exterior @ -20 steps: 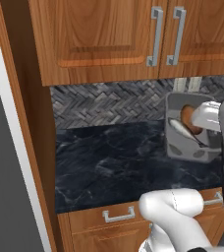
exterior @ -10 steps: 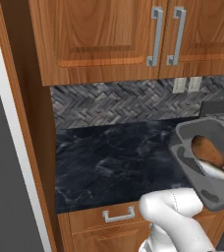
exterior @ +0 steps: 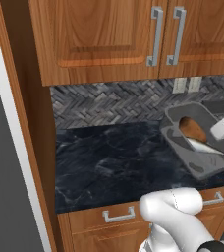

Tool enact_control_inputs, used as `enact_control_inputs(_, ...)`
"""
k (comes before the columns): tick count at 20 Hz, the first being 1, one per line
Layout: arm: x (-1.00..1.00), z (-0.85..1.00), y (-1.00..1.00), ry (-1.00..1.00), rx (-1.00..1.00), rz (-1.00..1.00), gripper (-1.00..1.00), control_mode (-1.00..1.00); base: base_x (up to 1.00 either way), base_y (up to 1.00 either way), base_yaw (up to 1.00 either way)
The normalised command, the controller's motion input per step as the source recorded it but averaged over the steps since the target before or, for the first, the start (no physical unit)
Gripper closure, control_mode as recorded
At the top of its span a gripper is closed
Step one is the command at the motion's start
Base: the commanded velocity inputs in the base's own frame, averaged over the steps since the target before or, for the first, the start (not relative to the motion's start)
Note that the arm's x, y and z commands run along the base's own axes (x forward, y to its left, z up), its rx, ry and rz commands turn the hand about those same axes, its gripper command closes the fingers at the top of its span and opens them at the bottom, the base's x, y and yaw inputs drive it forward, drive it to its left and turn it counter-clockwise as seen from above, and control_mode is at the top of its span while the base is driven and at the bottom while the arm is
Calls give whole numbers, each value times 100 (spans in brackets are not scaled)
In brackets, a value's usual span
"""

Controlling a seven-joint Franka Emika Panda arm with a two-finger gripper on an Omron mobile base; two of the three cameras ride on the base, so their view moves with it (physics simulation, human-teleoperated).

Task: Place the tupperware on the top shelf of the fridge. Make space for the tupperware among the existing items by rearranging them on the shelves if needed. Close the fridge door when finished.

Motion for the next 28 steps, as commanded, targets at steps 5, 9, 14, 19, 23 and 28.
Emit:
enact_control_inputs(5,69,-13,12,0,-2,-11,100,-100,0,0,0)
enact_control_inputs(9,40,-8,5,-1,0,-6,100,-100,0,0,0)
enact_control_inputs(14,25,-3,8,-3,0,-6,100,-100,0,0,0)
enact_control_inputs(19,2,-1,10,-3,0,-2,100,100,-10,9,0)
enact_control_inputs(23,0,0,0,0,0,0,100,100,-82,4,18)
enact_control_inputs(28,0,0,0,0,0,0,100,100,-88,-12,46)
